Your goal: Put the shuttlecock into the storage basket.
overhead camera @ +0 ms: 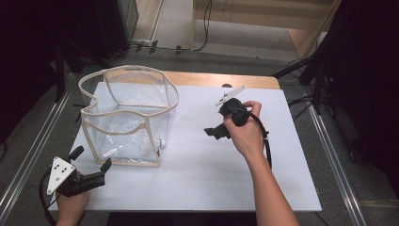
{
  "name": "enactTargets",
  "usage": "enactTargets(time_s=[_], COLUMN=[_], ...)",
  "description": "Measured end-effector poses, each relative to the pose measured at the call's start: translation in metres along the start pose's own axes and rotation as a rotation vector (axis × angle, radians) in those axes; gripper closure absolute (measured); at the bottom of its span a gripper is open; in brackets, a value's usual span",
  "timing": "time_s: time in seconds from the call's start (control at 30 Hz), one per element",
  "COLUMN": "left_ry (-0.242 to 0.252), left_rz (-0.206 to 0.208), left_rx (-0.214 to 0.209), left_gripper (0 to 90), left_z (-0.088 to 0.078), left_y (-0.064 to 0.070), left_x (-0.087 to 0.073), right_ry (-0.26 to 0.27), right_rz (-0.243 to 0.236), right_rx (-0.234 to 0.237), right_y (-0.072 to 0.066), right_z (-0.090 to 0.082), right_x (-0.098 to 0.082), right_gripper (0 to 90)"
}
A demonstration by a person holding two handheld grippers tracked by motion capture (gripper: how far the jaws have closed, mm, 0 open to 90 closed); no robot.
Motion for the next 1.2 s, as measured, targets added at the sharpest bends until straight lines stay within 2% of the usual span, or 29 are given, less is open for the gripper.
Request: enactTargets(time_s=[0.1,0.17,0.23,0.4,0.93,1.2], left_ry=[-0.001,-0.001,-0.001,0.000,-0.001,-0.001], left_rz=[0.003,0.003,0.003,0.004,0.009,0.010], left_rx=[0.001,0.002,0.002,0.003,0.002,0.003], left_gripper=[0.0,0.0,0.0,0.0,0.0,0.0], left_z=[0.000,0.000,0.000,0.000,0.000,0.000], left_y=[0.000,0.000,0.000,0.000,0.001,0.001], left_x=[0.000,0.000,0.000,0.000,0.000,0.000], right_ry=[0.007,0.014,0.022,0.022,0.064,0.087], right_rz=[0.010,0.018,0.021,0.027,0.066,0.083], right_rx=[-0.004,-0.020,-0.012,-0.027,-0.036,-0.025], right_y=[0.002,0.004,0.004,0.007,0.014,0.016], right_z=[0.000,-0.001,-0.002,-0.004,-0.007,-0.007], right_x=[-0.006,-0.010,-0.014,-0.023,-0.057,-0.073], right_gripper=[4.4,4.4,4.3,4.3,1.5,0.0])
Point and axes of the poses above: each handheld gripper's, and its own axes: z roughly forward along the jaws, x roughly out of its top, y roughly to its right, the point moved 8 cm from there along z, roughly forward along the jaws, and after that the axes turned 15 degrees about x, right-handed, at the moved point
